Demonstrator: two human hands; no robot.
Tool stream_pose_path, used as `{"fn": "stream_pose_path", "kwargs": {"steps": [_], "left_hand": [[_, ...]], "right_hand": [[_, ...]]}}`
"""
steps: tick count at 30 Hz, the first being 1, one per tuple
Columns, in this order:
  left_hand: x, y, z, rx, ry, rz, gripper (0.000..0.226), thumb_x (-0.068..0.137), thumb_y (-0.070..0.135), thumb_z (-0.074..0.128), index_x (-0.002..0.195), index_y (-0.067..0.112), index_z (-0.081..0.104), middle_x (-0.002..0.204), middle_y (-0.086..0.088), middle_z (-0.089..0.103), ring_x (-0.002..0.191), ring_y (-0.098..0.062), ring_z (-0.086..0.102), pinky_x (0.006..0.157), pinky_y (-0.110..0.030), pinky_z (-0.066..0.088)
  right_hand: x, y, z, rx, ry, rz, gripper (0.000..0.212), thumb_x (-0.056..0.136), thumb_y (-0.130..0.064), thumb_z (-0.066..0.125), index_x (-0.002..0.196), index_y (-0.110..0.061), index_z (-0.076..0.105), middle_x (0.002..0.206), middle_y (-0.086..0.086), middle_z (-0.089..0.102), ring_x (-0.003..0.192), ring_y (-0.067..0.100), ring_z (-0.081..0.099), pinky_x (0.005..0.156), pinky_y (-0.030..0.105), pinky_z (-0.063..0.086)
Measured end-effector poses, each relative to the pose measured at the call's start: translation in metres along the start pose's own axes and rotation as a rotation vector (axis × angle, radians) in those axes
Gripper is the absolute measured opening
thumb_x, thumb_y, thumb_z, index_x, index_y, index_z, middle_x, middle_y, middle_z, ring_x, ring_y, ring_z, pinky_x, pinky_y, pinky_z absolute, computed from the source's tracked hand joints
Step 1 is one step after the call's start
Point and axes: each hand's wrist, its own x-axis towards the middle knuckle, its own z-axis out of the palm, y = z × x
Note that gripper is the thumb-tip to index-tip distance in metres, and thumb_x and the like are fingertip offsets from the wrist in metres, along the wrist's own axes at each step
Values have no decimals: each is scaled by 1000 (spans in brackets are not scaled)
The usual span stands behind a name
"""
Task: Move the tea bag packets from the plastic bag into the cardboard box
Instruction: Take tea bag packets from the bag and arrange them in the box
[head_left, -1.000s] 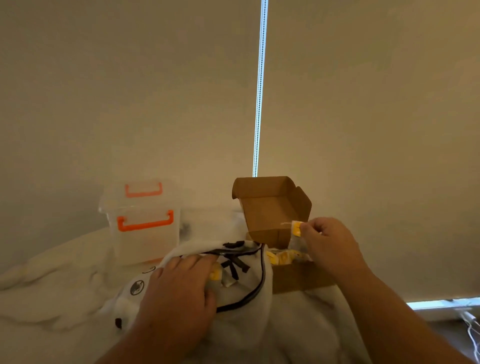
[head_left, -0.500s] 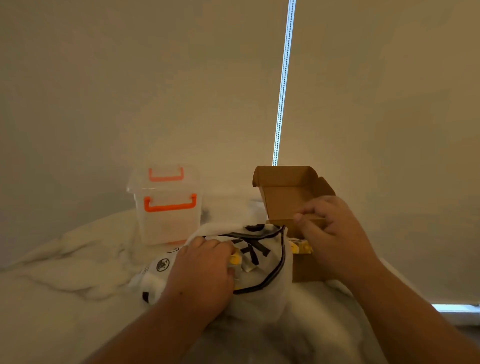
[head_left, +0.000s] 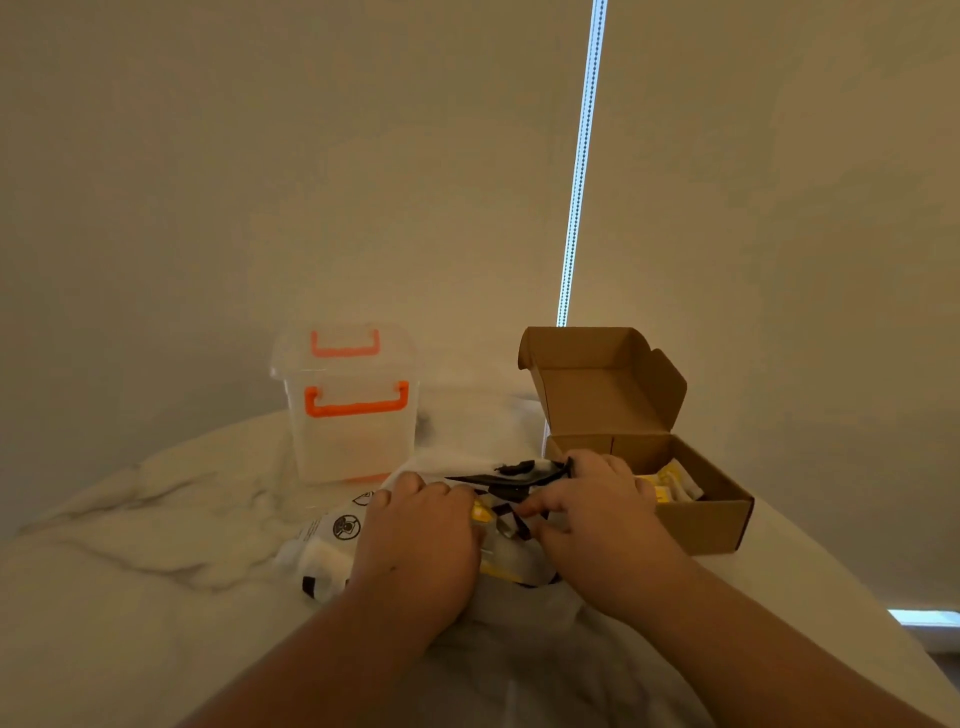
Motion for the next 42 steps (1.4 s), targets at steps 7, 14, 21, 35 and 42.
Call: {"fn": "stream_pose_path", "kwargs": {"steps": [7,14,21,35,42], "left_hand": [[2,-4,6,-101,-6,-14,25,91,31,47,114,34,56,121,11,58,119,-18,39,98,-36,31],[-1,-5,3,-233,38,-29,22,90,52,48,105,39,57,110,19,55,114,-11,41,101,-35,30],[2,-8,2,-416,64,-55,4,83,37,52,82,41,53,78,17,55,91,-6,48,94,-35,35],[0,-3,-9,-551,123,20,32,83,31,48,110,46,57,88,24,62,87,0,55,88,-37,47],[-2,-3,-11,-366,90,50,50,79,26,43,124,49,48,104,27,57,103,0,48,94,-33,39]], "right_hand": [[-1,-3,2,-78,-21,-46,32,97,-37,44,115,-57,60,104,-11,32,119,16,27,100,38,24],[-3,-2,4,-37,-51,-49,28,87,-55,51,112,-56,62,133,-10,32,131,20,15,107,44,16],[-2,0,6,-12,-23,-29,43,84,-63,53,125,-51,56,154,-9,21,141,21,6,113,48,10],[-7,1,-13,282,65,-64,9,85,-39,66,78,-45,64,134,-25,34,135,4,19,112,40,20],[-10,28,-63,940,394,-2,14,92,-20,60,84,-29,67,90,-13,69,84,4,65,72,24,55]]}}
